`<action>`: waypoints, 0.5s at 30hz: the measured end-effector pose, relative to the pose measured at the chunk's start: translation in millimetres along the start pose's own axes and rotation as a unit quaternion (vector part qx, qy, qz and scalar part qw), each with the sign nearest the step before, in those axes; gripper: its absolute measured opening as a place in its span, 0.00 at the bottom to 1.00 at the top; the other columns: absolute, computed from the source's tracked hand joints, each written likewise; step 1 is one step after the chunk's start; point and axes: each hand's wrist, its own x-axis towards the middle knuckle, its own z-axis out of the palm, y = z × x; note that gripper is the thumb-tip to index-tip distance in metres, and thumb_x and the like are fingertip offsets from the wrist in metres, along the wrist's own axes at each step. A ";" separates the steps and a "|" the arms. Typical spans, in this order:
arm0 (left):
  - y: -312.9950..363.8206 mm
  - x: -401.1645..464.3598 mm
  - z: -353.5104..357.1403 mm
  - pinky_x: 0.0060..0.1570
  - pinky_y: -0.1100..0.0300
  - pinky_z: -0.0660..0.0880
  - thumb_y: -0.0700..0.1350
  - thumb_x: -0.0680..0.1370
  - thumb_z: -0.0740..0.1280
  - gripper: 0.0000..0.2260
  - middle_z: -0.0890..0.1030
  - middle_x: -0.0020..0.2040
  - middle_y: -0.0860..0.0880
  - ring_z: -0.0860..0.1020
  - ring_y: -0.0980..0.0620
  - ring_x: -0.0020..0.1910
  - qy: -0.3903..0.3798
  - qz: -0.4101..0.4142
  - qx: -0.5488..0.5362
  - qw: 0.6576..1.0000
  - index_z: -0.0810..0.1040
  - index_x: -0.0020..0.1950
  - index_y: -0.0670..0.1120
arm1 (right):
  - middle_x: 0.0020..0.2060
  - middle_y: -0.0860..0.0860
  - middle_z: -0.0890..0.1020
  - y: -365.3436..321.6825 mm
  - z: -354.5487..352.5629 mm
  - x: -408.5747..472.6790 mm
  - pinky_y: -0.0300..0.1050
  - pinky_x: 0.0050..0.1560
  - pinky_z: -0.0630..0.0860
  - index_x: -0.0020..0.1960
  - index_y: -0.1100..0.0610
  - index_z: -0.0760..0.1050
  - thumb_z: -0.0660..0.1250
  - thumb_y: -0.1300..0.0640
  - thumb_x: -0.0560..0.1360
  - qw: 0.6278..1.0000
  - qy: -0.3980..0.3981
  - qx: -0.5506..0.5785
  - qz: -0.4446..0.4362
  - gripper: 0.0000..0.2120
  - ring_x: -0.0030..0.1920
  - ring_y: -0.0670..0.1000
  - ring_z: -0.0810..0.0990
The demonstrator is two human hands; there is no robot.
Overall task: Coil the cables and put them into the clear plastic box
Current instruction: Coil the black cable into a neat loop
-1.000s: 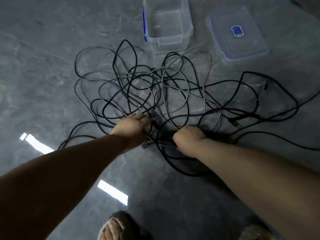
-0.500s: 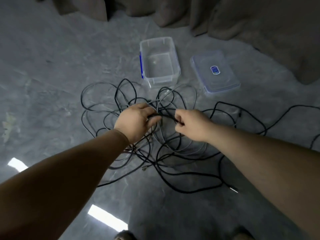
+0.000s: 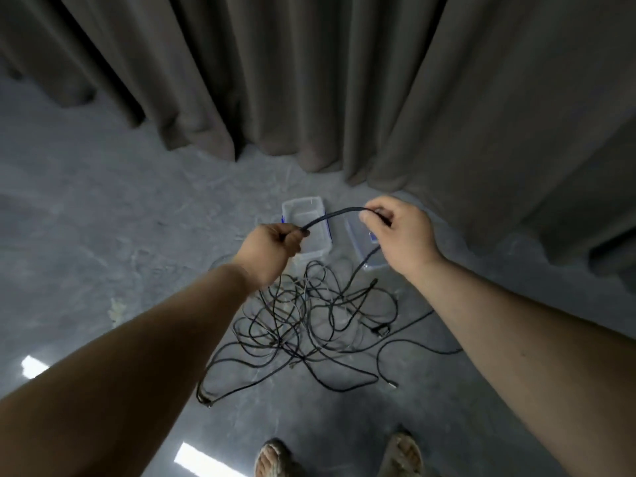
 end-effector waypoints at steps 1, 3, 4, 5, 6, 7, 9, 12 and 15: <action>31.0 -7.8 -14.5 0.34 0.76 0.69 0.37 0.81 0.61 0.11 0.77 0.37 0.51 0.75 0.58 0.34 -0.021 -0.003 -0.006 1.000 0.80 0.60 0.44 | 0.33 0.39 0.77 -25.1 -22.0 5.0 0.33 0.39 0.69 0.46 0.55 0.81 0.68 0.57 0.75 1.000 0.005 0.015 -0.006 0.04 0.39 0.43 0.76; 90.3 -24.2 -41.2 0.31 0.71 0.70 0.34 0.79 0.62 0.13 0.79 0.36 0.49 0.74 0.57 0.30 -0.051 -0.015 -0.007 0.999 0.80 0.57 0.46 | 0.33 0.42 0.79 -74.6 -65.4 13.2 0.38 0.41 0.71 0.45 0.55 0.81 0.69 0.58 0.75 0.999 0.013 0.048 -0.017 0.03 0.38 0.45 0.77; 119.4 -32.7 -52.7 0.31 0.67 0.70 0.34 0.79 0.61 0.12 0.79 0.35 0.49 0.74 0.55 0.31 -0.062 -0.016 -0.020 0.998 0.80 0.54 0.46 | 0.33 0.47 0.81 -99.7 -87.2 17.0 0.39 0.40 0.71 0.44 0.55 0.81 0.69 0.58 0.75 0.997 0.017 0.066 -0.019 0.03 0.37 0.45 0.77; 147.8 -41.6 -63.2 0.30 0.65 0.69 0.34 0.79 0.61 0.10 0.78 0.34 0.49 0.73 0.53 0.32 -0.069 -0.011 -0.045 0.997 0.80 0.51 0.45 | 0.33 0.52 0.82 -124.1 -108.7 20.9 0.40 0.40 0.71 0.44 0.56 0.81 0.69 0.59 0.74 0.996 0.023 0.081 -0.023 0.03 0.36 0.46 0.76; 176.0 -50.1 -73.0 0.29 0.65 0.66 0.36 0.81 0.60 0.09 0.75 0.32 0.50 0.72 0.54 0.30 -0.072 -0.002 -0.077 0.994 0.78 0.49 0.45 | 0.34 0.57 0.82 -147.1 -129.7 25.4 0.40 0.38 0.71 0.43 0.56 0.81 0.70 0.59 0.74 0.995 0.029 0.091 -0.030 0.02 0.35 0.47 0.75; 203.5 -58.6 -81.8 0.27 0.65 0.63 0.38 0.82 0.59 0.09 0.72 0.29 0.52 0.68 0.56 0.27 -0.069 0.005 -0.118 0.991 0.77 0.46 0.45 | 0.34 0.60 0.81 -168.2 -149.7 30.1 0.41 0.37 0.70 0.42 0.55 0.81 0.70 0.59 0.74 0.994 0.031 0.097 -0.036 0.02 0.34 0.48 0.74; 253.3 -72.7 -97.8 0.25 0.66 0.57 0.43 0.84 0.56 0.13 0.65 0.24 0.56 0.61 0.58 0.23 -0.056 0.021 -0.221 0.973 0.73 0.41 0.45 | 0.31 0.58 0.79 -203.8 -185.7 38.3 0.42 0.36 0.68 0.40 0.52 0.78 0.71 0.60 0.73 0.993 0.023 0.103 -0.043 0.05 0.32 0.46 0.72; 314.2 -88.5 -119.2 0.28 0.63 0.52 0.45 0.84 0.55 0.16 0.61 0.23 0.56 0.57 0.58 0.22 -0.034 0.055 -0.353 0.933 0.69 0.36 0.47 | 0.30 0.54 0.75 -237.3 -226.5 45.2 0.42 0.36 0.67 0.37 0.51 0.72 0.71 0.65 0.72 0.994 -0.016 0.104 -0.037 0.12 0.31 0.48 0.71; 355.7 -100.9 -136.5 0.29 0.64 0.55 0.46 0.84 0.55 0.16 0.62 0.23 0.56 0.58 0.58 0.22 -0.005 0.075 -0.421 0.904 0.69 0.36 0.47 | 0.33 0.55 0.79 -253.2 -249.8 46.1 0.41 0.36 0.68 0.36 0.53 0.69 0.69 0.64 0.73 0.992 -0.046 0.115 -0.005 0.12 0.29 0.44 0.74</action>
